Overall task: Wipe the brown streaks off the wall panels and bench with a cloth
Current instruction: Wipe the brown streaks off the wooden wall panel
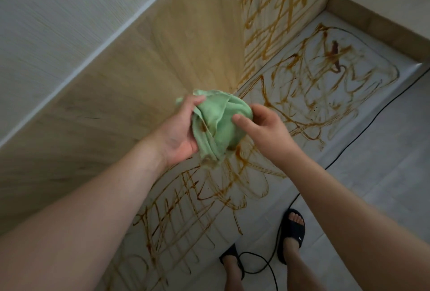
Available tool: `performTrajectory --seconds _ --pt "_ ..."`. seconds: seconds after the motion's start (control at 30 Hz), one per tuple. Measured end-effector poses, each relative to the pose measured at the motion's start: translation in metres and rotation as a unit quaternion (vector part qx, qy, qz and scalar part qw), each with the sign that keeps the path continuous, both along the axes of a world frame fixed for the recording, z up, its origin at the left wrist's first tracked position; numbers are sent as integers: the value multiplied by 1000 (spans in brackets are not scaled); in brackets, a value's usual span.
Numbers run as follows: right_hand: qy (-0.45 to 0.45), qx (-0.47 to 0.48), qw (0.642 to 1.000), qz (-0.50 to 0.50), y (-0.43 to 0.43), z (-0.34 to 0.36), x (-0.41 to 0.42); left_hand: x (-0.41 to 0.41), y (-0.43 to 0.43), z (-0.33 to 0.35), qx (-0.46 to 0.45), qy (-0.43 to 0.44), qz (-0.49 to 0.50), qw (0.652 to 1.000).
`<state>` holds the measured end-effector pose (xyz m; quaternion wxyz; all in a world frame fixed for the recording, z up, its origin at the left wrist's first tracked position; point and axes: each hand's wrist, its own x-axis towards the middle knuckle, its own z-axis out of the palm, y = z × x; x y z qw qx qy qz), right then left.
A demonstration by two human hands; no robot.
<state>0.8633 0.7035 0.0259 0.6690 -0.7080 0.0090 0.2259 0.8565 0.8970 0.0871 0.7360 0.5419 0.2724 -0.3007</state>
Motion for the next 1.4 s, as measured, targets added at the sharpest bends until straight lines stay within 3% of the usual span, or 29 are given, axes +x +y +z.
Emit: performTrajectory --seconds 0.07,0.13,0.27,0.4,0.47,0.53,0.57,0.6,0.67,0.73,0.77,0.83,0.87,0.93,1.0,1.1,1.17,1.2,1.27,1.4 --pt "-7 2 999 -33 -5 2 2 -1 -1 -6 67 29 -72 995" --pt "0 12 1000 -23 -14 4 2 -4 -4 -19 115 64 -76 988" --pt "35 -18 996 -75 -32 1 3 2 -12 -36 125 25 51 991" --pt "37 -93 993 -59 -43 -7 13 13 -21 -30 163 -48 104 980" --pt "50 -97 992 -58 -48 -13 16 15 -24 -28 179 -64 76 979" --pt "34 -33 998 -35 -53 -16 18 15 -28 -25 182 -80 -33 979" --pt "28 -10 1000 -9 -56 -16 18 14 -29 -23 220 -98 -125 962" --pt "26 -6 999 18 -58 -15 19 14 -29 -24 283 -118 -230 924" --pt "-2 -80 994 76 -62 -13 23 13 -29 -33 420 -153 -386 807" --pt "-63 -215 968 114 -61 -15 27 14 -31 -43 500 -206 -435 720" --pt "-82 -252 957 119 -62 -17 29 15 -31 -45 520 -225 -426 705" --pt "-91 -253 958 97 -66 -20 32 20 -27 -46 522 -228 -369 734" --pt "-78 -237 965 81 -70 -22 34 25 -24 -44 491 -203 -330 780" --pt "-19 -156 987 43 -77 -19 38 34 -20 -36 344 -134 -226 902" --pt "33 -12 999 -4 -80 -13 41 40 -22 -26 179 -98 -115 972" --pt "130 224 965 -36 -69 -13 44 50 -31 -18 102 -100 -45 989" --pt "217 305 927 14 -58 -22 42 52 -36 -21 90 -91 -39 991" --pt "242 306 920 45 -52 -27 39 52 -37 -26 110 -83 -46 989" --pt "244 239 938 57 -44 -38 38 53 -37 -39 189 -73 -70 977" --pt "137 169 976 -26 -43 -52 47 65 -37 -55 333 -70 -62 938"
